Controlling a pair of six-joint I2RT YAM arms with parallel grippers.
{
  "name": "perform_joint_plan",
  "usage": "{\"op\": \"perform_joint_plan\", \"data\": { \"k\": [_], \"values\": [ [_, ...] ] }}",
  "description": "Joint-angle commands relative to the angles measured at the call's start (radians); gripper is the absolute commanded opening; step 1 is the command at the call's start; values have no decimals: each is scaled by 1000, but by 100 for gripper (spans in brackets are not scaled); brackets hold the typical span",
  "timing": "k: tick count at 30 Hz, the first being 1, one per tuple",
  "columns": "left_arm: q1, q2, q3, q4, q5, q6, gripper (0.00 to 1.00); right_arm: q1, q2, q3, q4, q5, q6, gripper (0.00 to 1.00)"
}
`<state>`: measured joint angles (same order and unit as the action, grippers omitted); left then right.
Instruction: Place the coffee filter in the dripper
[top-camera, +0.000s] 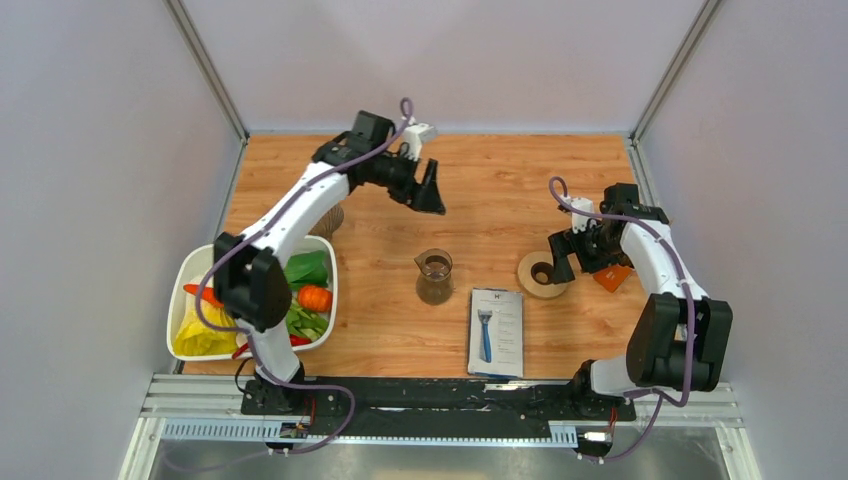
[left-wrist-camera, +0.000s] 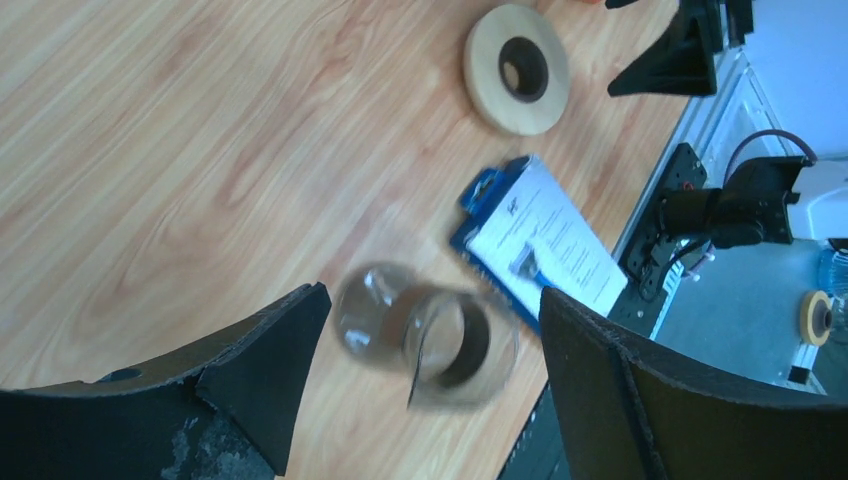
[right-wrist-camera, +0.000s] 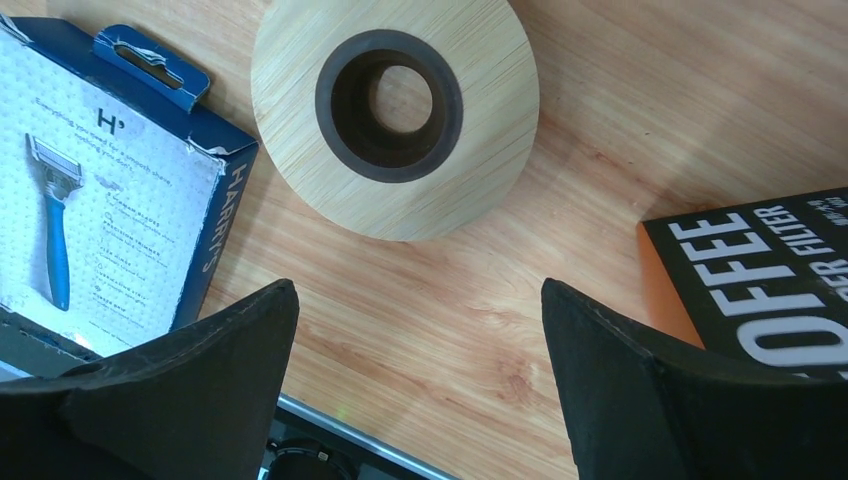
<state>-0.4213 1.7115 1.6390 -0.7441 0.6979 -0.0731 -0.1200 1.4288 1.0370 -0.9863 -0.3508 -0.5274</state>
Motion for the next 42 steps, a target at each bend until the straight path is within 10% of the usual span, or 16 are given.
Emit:
{"op": "perform_joint_plan", "data": {
  "k": [1,17,42],
  "values": [
    [-119,171,133,178,14,-122,85,2,-75,59,-19,-5,-15,94],
    [-351,761,466,448,-6,-422,64,2,-153,87,-53,-40,3,95],
    [-364,877,352,780,223,-746,46,2,-158,92,-62,-16,-35,96]
  ]
}}
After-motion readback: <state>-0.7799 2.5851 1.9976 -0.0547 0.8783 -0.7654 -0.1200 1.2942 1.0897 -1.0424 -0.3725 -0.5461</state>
